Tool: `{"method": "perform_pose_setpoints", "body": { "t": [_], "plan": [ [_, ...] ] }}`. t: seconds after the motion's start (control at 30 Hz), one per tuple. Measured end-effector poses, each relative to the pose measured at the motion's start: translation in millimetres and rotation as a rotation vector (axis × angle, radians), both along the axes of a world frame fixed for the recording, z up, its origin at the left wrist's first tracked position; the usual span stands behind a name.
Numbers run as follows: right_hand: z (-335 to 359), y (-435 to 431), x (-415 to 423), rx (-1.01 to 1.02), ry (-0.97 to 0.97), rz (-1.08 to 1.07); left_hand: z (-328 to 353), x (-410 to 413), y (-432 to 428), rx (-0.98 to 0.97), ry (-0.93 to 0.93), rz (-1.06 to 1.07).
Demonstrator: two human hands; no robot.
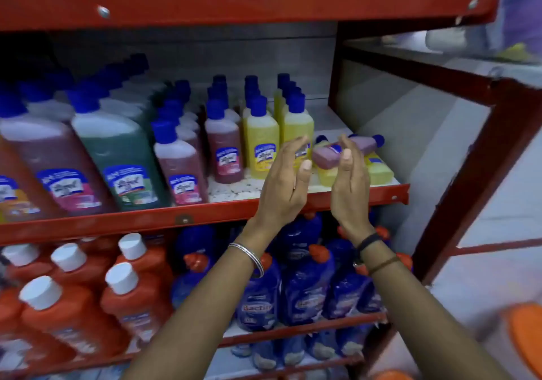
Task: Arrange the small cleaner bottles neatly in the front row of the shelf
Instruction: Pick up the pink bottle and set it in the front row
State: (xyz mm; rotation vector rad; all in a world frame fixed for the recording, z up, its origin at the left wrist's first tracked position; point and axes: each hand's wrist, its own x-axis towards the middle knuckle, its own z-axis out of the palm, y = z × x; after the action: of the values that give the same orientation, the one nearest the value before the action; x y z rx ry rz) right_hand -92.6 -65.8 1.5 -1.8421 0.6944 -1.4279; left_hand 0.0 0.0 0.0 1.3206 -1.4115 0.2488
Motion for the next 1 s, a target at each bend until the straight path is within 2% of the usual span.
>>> {"method": "perform_pose_setpoints", "body": {
  "t": [0.03,0.1,0.23,0.3,0.43,0.5,0.67,0.83,1.0],
  "plan": [
    [-3.0,-12.5,-6.5,0.056,-0.033,-0.004,-3.0,-6.2,-12.5,-0.004,0.071,-0.007],
    [-9.0,-35.3,-13.9,0.111,-0.048,-0.031,-4.4,-13.9,-31.6,0.005,0.099,0.035],
    [-10.0,-70.4,-20.0,0.245,0.021,-0.004,5.6,-21.4,-76.5,0.169,-0.038,0.139],
    [-7.8,-85.1,-21.0,0.283,0.078,-0.007,15.7,-21.8,-99.5,0.354,-0.143,0.215],
    [-1.0,-107.7,-17.3,0.359,0.181,0.019,41.5,-19.5,-132.2,0.890,-0.219,0.353],
    [1.6,-118.6,-14.9,0.382,0.189,0.021,47.7,-16.4,-142.8,0.977,-0.213,0.367],
    [0.8,-130.5,-13.4,0.492,0.100,0.063,51.3,-9.7,-146.7,0.967,0.005,0.260],
    [2.3,-124.1,-20.2,0.568,-0.085,0.131,47.2,-15.6,-119.2,0.745,0.219,0.095],
    [13.4,-91.4,-24.8,0.429,-0.133,0.260,47.3,-17.8,-74.9,0.592,0.371,-0.064]
  ]
}}
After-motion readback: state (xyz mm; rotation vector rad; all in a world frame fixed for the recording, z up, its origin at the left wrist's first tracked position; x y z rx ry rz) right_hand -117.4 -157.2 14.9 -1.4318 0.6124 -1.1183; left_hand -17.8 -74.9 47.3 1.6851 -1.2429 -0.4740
